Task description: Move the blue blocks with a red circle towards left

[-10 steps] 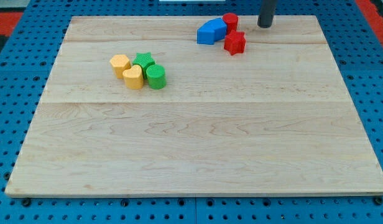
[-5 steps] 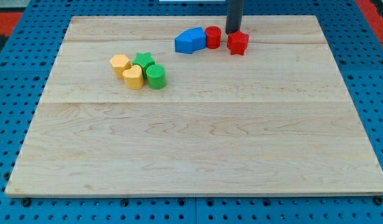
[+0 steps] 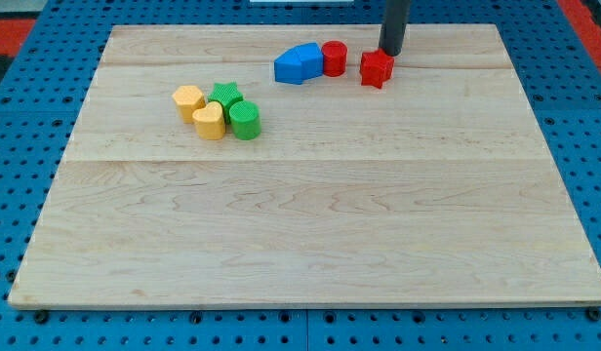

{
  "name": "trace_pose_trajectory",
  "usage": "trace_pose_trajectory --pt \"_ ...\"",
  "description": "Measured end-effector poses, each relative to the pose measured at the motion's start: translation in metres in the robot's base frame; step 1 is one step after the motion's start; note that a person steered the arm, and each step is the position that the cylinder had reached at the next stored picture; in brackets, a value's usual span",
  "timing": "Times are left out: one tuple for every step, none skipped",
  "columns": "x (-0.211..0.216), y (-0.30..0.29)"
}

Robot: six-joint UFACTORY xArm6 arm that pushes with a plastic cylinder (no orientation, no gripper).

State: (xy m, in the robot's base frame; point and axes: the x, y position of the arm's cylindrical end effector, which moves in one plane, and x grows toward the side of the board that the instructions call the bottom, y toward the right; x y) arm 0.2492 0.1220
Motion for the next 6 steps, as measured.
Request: trace_pose_trajectory --pt "0.004 -0.043" --pt "0.004 -0.101" --pt "0.001 -0.140" --pt "-0.011 -0.185" --pt "-0.019 -0.248" --pt "0.013 -0.257"
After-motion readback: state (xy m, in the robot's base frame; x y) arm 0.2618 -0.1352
